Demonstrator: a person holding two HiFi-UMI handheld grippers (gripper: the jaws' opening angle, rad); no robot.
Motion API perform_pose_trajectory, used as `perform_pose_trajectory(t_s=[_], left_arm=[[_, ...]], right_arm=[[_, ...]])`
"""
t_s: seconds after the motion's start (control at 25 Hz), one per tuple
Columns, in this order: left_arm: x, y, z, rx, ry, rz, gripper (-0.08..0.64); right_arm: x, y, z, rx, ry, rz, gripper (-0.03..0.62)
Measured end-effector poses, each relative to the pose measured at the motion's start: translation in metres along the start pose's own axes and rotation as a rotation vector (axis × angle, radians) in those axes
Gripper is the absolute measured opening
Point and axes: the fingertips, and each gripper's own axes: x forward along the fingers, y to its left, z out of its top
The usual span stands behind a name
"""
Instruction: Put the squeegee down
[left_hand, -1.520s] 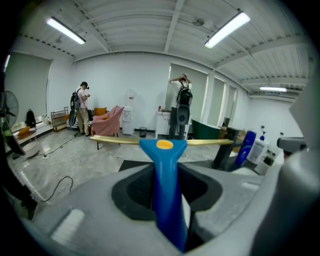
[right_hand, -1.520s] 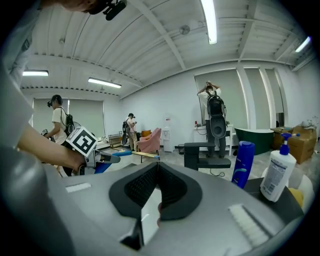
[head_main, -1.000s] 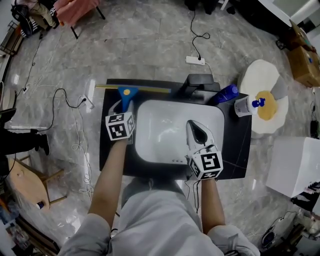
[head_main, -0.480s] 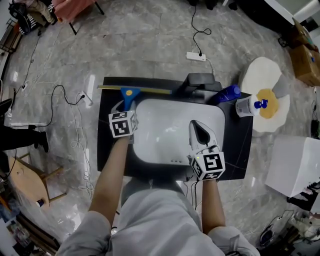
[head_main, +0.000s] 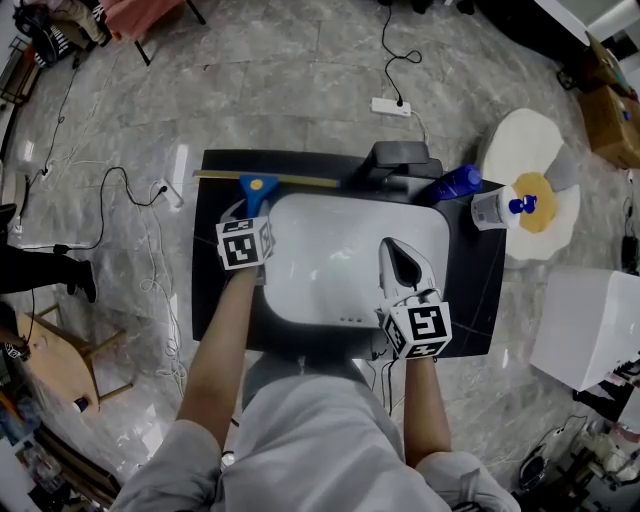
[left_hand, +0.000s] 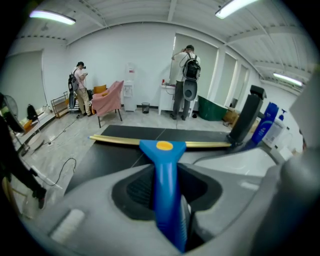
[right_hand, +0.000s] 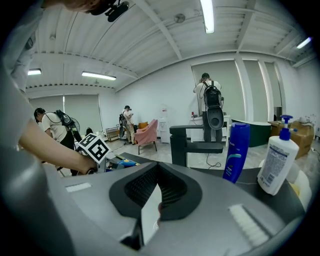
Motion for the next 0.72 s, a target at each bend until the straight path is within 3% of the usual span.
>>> perform_pose_trajectory(t_s=[0.32, 0.72], left_arm=[[-0.002, 0.0, 0.001, 0.006, 0.005, -0.015, 0.137], [-0.029, -0.004, 0.004, 0.031, -0.025, -0.047, 0.202]], right_arm=[[0.0, 0.004, 0.001, -0.009, 0.001, 0.005, 0.003], [-0.012, 0.02, 0.007, -0.019, -0.019, 0.012, 0.003]])
